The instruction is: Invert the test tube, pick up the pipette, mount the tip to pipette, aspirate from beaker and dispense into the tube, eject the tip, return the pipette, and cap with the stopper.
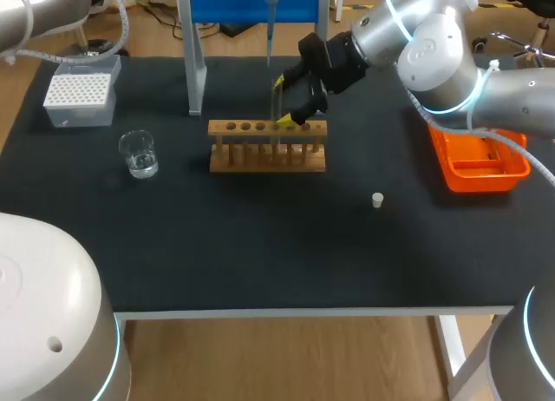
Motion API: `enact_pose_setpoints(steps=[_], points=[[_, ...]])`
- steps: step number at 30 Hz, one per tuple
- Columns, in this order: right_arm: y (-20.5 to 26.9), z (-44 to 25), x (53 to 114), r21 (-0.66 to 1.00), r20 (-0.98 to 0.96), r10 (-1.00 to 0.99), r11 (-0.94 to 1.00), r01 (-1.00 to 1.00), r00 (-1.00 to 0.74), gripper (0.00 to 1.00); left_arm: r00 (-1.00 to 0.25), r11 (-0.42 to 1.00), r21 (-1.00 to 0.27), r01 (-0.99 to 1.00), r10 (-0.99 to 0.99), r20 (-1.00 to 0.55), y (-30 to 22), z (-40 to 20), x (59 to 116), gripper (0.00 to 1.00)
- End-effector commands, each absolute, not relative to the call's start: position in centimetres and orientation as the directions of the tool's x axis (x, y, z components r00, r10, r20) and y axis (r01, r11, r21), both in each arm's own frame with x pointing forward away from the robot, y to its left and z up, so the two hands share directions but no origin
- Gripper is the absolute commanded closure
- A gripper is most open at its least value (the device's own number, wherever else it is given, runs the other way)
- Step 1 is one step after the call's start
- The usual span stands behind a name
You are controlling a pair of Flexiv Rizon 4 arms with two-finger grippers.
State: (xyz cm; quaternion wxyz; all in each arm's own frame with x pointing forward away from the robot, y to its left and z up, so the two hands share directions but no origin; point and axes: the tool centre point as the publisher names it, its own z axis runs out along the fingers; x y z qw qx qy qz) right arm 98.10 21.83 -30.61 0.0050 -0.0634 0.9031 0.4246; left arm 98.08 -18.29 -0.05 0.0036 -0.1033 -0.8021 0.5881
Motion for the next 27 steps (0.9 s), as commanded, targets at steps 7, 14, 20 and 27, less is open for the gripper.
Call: enact_pose_setpoints(steps=[7, 14, 20, 27], points=[[21.95, -30.7, 97.64, 0.764, -0.062, -0.124, 0.632, -0.127, -0.99, 0.0, -0.978, 0.288, -0.944, 0.161, 0.174, -0.114, -18.24, 0.05, 98.18, 1.0], [22.1, -30.73, 97.82, 0.762, -0.079, -0.129, 0.632, -0.143, -0.989, 0.0, -0.978, 0.288, -0.944, 0.161, 0.174, -0.114, -18.24, 0.05, 98.18, 1.0], [22.13, -30.68, 97.88, 0.756, -0.105, -0.124, 0.635, -0.16, -0.987, 0.0, -0.978, 0.288, -0.944, 0.161, 0.174, -0.114, -18.24, 0.05, 98.18, 1.0], [22.13, -30.68, 97.88, 0.756, -0.105, -0.124, 0.635, -0.16, -0.987, 0.0, -0.978, 0.288, -0.944, 0.161, 0.174, -0.114, -18.24, 0.05, 98.18, 1.0]])
